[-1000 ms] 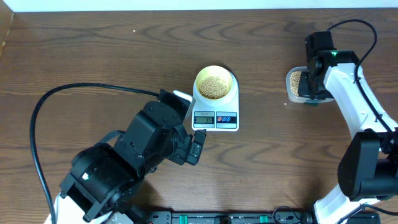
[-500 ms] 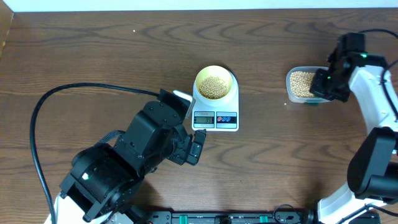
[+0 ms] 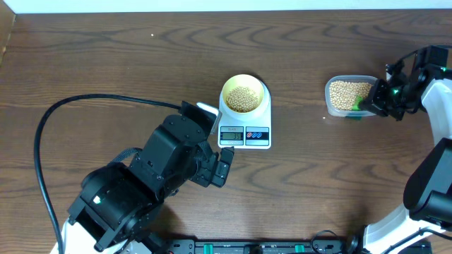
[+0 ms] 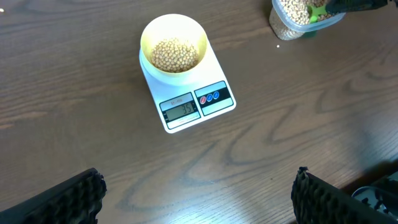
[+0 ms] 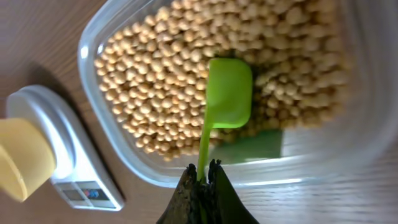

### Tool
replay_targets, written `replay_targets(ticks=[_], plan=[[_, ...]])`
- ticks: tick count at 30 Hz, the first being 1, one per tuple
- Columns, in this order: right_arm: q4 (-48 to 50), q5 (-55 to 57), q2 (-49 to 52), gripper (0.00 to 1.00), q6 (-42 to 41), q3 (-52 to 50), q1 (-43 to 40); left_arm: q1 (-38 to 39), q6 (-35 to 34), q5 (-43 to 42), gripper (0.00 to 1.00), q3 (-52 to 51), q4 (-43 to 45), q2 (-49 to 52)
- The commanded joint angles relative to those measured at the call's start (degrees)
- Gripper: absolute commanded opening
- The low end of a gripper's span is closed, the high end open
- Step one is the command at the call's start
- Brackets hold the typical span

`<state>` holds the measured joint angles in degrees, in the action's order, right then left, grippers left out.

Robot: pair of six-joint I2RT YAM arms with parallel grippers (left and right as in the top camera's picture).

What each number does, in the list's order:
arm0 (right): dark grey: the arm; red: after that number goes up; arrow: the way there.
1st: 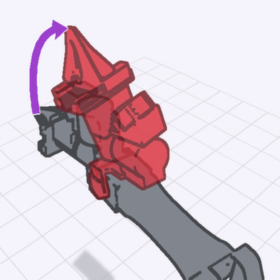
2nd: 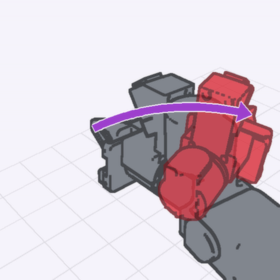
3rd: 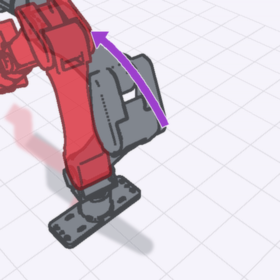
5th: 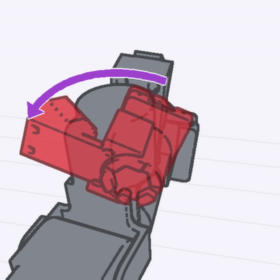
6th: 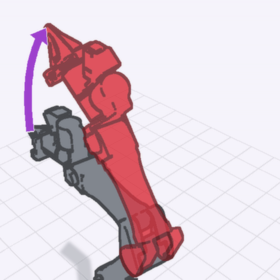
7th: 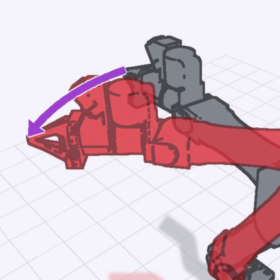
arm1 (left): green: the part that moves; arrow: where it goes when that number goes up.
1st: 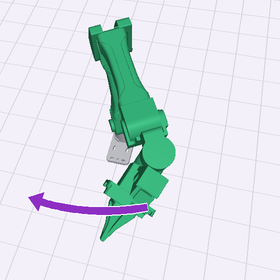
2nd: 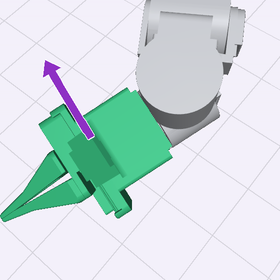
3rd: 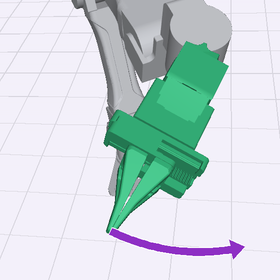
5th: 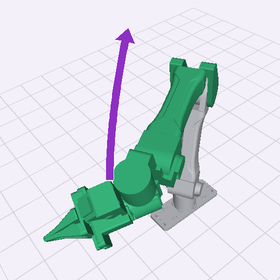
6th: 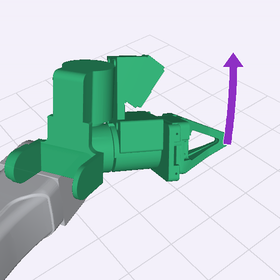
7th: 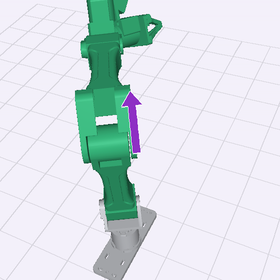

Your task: Scoop item into bowl and weigh 50g on scale

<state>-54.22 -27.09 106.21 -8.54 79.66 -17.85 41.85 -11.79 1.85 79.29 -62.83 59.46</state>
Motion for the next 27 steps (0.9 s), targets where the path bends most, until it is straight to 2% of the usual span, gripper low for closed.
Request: replay_targets(ticks=[1,8,16,27], plan=[[0.3,-8.7,2.0,0.01,3.4,-0.7,-0.3,0.0,0.7,0.1,0.98,0.9,-0.1,-0.4],[2.4,-18.7,3.6,0.01,4.2,-0.7,-2.3,0.0,0.7,0.1,0.98,0.9,-0.1,-0.4],[2.0,-21.9,3.7,0.01,5.3,-0.7,-7.1,0.0,0.7,0.1,0.98,0.9,-0.1,-0.4],[-1.7,-34.7,3.7,0.01,14.2,-1.2,-15.2,0.0,0.7,0.1,0.98,0.9,-0.1,-0.4]])
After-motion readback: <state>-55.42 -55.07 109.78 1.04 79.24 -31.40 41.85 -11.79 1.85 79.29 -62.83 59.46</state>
